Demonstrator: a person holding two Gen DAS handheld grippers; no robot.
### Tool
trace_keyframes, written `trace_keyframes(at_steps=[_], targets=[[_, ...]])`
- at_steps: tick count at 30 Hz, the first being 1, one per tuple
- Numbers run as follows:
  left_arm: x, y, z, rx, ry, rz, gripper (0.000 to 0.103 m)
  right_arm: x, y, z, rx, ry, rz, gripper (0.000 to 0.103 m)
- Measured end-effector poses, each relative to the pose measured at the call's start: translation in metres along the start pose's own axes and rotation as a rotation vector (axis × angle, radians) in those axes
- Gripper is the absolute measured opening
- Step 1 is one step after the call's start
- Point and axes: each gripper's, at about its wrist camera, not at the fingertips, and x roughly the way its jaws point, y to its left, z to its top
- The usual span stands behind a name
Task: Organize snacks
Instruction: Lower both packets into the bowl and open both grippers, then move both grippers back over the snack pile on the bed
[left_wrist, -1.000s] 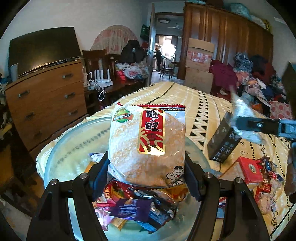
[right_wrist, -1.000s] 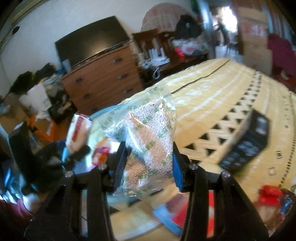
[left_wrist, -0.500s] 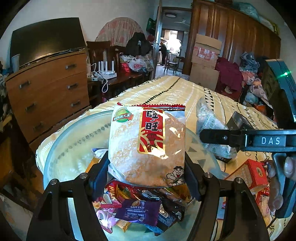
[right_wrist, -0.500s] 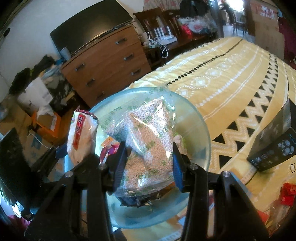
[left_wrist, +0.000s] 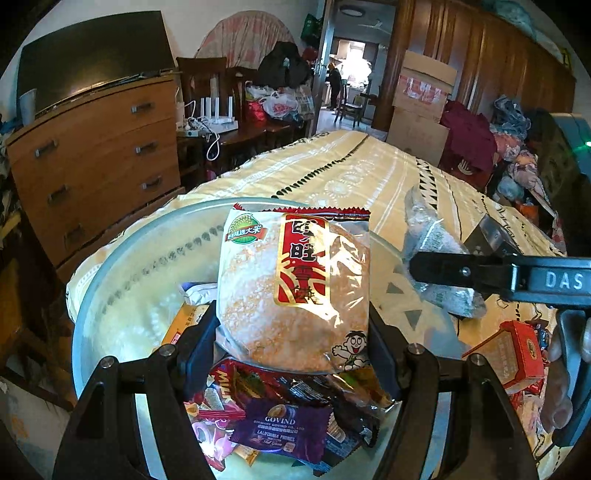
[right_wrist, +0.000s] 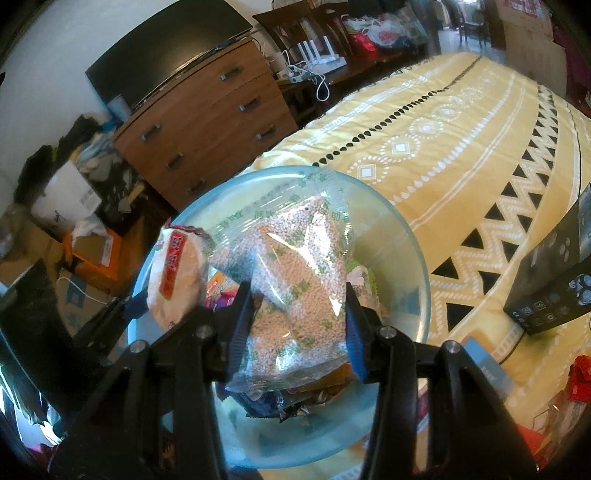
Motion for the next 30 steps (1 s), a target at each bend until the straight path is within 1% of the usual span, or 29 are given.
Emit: trace_keyframes(at_steps=[7, 9, 10, 11, 15, 18, 21, 25, 27, 30], targets=[[0.011, 0.005, -0.002, -0.015, 0.03, 0.014, 0.073, 0.004, 0.007, 0.0, -0.013, 0.015, 0.004, 0.049], [0.014, 0.005, -0.003, -0.017, 0.042, 0.021, 0.074, 0.005, 0.009, -0.001, -0.022, 0.018, -0.004, 0.055], [0.015, 0.004, -0.004, -0.016, 0.045, 0.026, 0.075, 0.006, 0.01, -0.001, -0.026, 0.018, -0.005, 0.063], [0.016, 0.004, -0.004, -0.016, 0.048, 0.031, 0.076, 0.007, 0.01, -0.001, -0.025, 0.021, -0.009, 0.067], [0.019, 0.003, -0.004, -0.02, 0.061, 0.04, 0.079, 0.004, 0.014, -0.002, -0.031, 0.013, -0.007, 0.068], [0.017, 0.006, -0.004, -0.034, 0.051, 0.052, 0.081, -0.002, 0.019, -0.002, -0.056, -0.008, -0.026, 0.072], [0.014, 0.006, -0.003, -0.042, 0.038, 0.057, 0.081, -0.015, 0.026, -0.004, -0.089, -0.054, -0.047, 0.073], [0.007, 0.006, -0.006, -0.044, 0.008, 0.067, 0.081, -0.046, 0.036, -0.009, -0.122, -0.157, -0.056, 0.074], [0.002, 0.005, -0.006, -0.044, -0.012, 0.072, 0.081, -0.06, 0.041, -0.012, -0.142, -0.202, -0.07, 0.075], [-0.004, 0.003, -0.006, -0.043, -0.032, 0.079, 0.081, -0.083, 0.045, -0.015, -0.152, -0.264, -0.068, 0.079]])
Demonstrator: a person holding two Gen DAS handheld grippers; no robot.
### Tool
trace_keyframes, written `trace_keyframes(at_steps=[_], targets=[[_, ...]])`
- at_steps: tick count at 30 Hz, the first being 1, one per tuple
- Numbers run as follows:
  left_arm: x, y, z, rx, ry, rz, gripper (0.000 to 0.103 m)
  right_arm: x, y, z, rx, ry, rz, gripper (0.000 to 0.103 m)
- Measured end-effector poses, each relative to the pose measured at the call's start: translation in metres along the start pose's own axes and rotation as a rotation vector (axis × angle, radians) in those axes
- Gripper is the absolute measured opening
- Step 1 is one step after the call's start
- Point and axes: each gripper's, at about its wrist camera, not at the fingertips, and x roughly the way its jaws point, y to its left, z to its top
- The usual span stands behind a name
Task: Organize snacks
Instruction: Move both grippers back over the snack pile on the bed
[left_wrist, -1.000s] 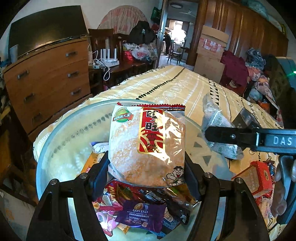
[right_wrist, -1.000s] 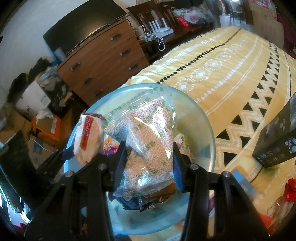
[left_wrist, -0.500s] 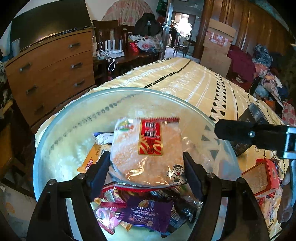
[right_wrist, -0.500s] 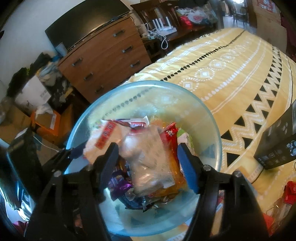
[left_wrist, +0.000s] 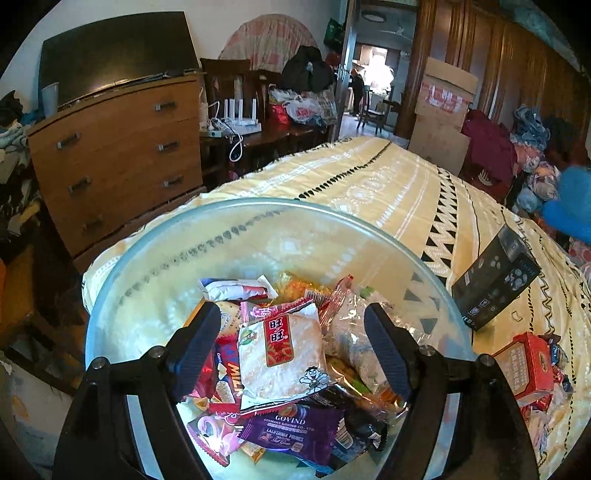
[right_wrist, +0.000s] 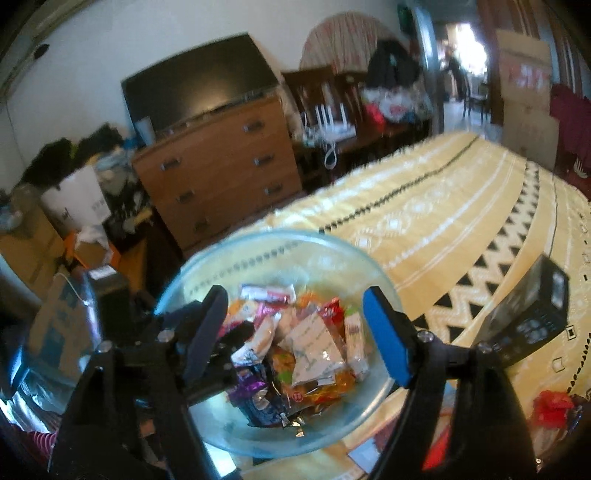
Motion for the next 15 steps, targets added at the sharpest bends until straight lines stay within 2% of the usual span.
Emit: trace_keyframes(at_steps=[6, 8, 11, 15], targets=[[-0.017, -0.011, -0.002, 0.012, -0.034, 0.008, 0.081, -0.038, 0.0, -0.005, -0.046, -0.076, -0.047, 0.082], [-0.031, -0.017, -0.003, 0.02, -0.075, -0.007, 0.081, -0.063, -0.004, -0.017, -0.041, -0.129, -0.076, 0.089], [-0.06, -0.036, -0.011, 0.061, -0.162, -0.058, 0.091, -0.108, -0.016, -0.046, -0.023, -0.209, -0.155, 0.096], [-0.088, -0.071, -0.029, 0.15, -0.205, -0.165, 0.092, -0.165, -0.048, -0.099, 0.048, -0.25, -0.281, 0.099]])
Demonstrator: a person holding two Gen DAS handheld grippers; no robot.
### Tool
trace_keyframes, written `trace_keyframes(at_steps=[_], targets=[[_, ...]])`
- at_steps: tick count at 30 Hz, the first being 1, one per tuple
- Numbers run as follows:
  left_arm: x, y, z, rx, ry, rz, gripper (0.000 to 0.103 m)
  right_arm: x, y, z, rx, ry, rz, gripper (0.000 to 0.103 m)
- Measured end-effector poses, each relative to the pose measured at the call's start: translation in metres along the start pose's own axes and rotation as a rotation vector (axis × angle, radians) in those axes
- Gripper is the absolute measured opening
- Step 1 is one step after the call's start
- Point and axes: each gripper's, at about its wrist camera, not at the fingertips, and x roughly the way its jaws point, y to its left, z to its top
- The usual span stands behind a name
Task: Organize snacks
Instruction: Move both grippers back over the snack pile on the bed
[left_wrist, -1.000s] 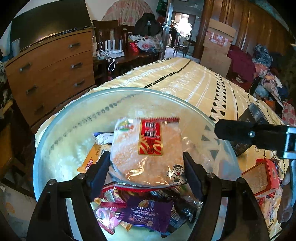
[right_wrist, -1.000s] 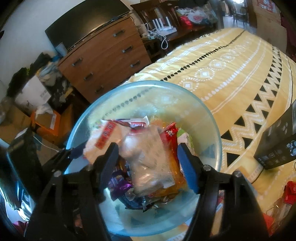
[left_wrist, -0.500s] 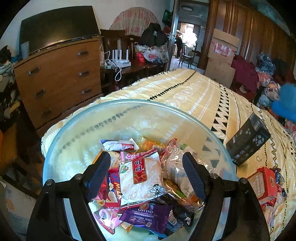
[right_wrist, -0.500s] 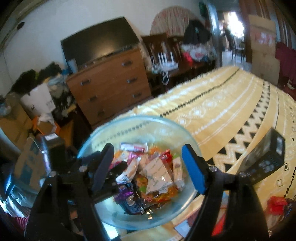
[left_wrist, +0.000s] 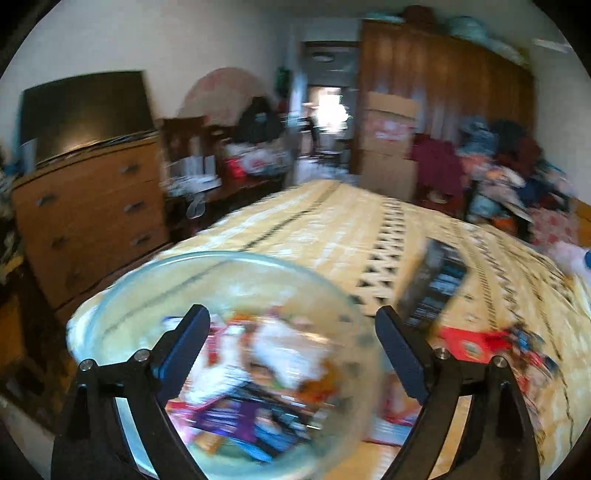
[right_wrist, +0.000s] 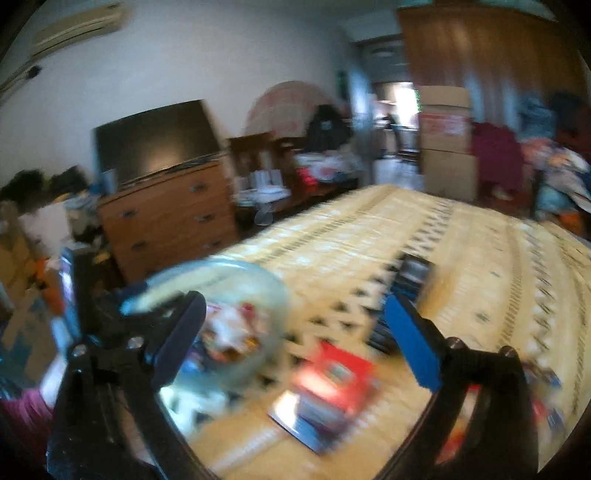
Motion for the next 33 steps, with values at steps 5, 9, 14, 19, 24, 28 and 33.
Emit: trace_keyframes(at_steps=[5, 9, 14, 19, 24, 28, 33], targets=[[-0.022, -0.067, -0.021, 0.128, 0.006, -0.184, 0.092, -0.059, -0.082, -0.062, 0.103, 0.062, -0.228, 0.099], [-0.029, -0.115, -0.04, 0.199, 0.045, -0.308, 0.092, -0.099, -0.141, -0.109, 0.24, 0.101, -0.369, 0.099], [-0.025, -0.167, -0.072, 0.27, 0.144, -0.422, 0.092, -0.133, -0.197, -0.176, 0.434, 0.167, -0.461, 0.097], [-0.011, -0.199, -0.097, 0.309, 0.241, -0.464, 0.092, -0.143, -0.217, -0.227, 0.516, 0.23, -0.463, 0.095], [0.001, -0.215, -0.111, 0.333, 0.294, -0.477, 0.092, -0.138, -0.232, -0.249, 0.532, 0.273, -0.432, 0.095], [0.009, -0.222, -0.122, 0.338, 0.322, -0.477, 0.092, -0.111, -0.236, -0.255, 0.487, 0.326, -0.357, 0.095], [0.043, -0.236, -0.149, 0.307, 0.429, -0.496, 0.083, -0.083, -0.235, -0.255, 0.464, 0.327, -0.28, 0.092]])
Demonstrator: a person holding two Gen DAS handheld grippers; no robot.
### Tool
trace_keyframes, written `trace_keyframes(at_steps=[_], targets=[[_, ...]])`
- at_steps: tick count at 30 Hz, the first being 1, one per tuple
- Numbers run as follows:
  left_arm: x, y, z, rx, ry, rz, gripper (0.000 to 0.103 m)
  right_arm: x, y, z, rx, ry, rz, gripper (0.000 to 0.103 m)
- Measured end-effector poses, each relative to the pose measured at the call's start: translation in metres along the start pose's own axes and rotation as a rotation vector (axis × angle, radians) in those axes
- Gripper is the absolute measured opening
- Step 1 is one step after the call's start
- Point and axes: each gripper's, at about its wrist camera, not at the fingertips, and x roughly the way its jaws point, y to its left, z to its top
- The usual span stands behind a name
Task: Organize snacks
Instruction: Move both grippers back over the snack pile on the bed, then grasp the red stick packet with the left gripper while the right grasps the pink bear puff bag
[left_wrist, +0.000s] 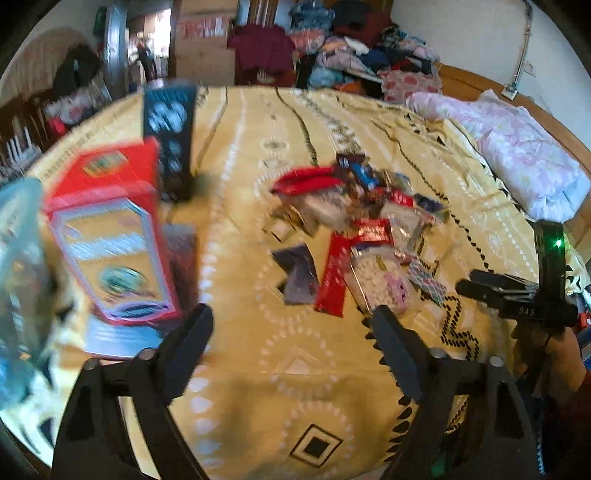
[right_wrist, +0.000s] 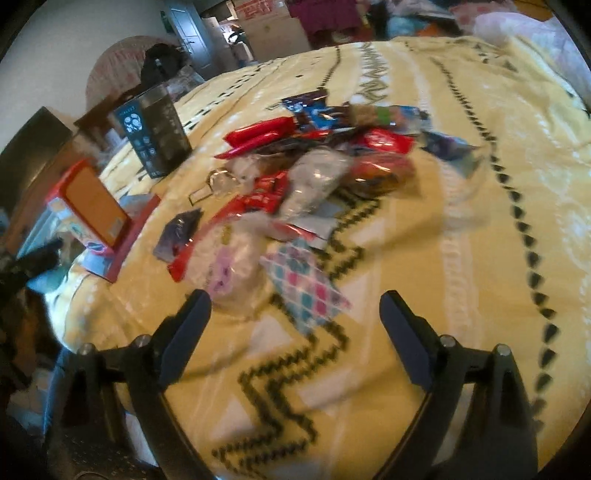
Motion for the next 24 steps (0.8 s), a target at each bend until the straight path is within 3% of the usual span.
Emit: trace_keyframes(at_steps=[3, 6, 10, 15, 17, 20, 24], targets=[[0.032, -0.003, -0.003, -0.002, 0.051, -0.002, 0.069, 0.01, 0.004, 0.005, 0.055, -0.01, 0.075, 0.081], [0.055, -0.007, -0.005, 0.004, 0.073, 0.028, 0.069, 0.027, 0.02, 0.013, 0.056, 0.015, 0.137, 0.08], [0.069, -0.006, -0.01, -0.009, 0.096, 0.044, 0.069, 0.065, 0.042, 0.018, 0.053, 0.108, 0.098, 0.08], [0.072, 0.003, -0.013, -0.037, 0.099, 0.05, 0.069, 0.09, 0.064, 0.017, 0.002, 0.14, 0.02, 0.087], [0.078, 0.004, -0.013, -0.052, 0.108, 0.047, 0.069, 0.097, 0.066, 0.017, -0.025, 0.137, -0.009, 0.078], [0.082, 0.006, -0.01, -0.071, 0.096, 0.015, 0.069, 0.086, 0.065, 0.018, -0.046, 0.091, -0.018, 0.074], [0.093, 0.011, 0.004, -0.126, 0.073, -0.023, 0.069, 0.03, 0.06, 0.015, -0.027, -0.027, 0.04, 0.073]])
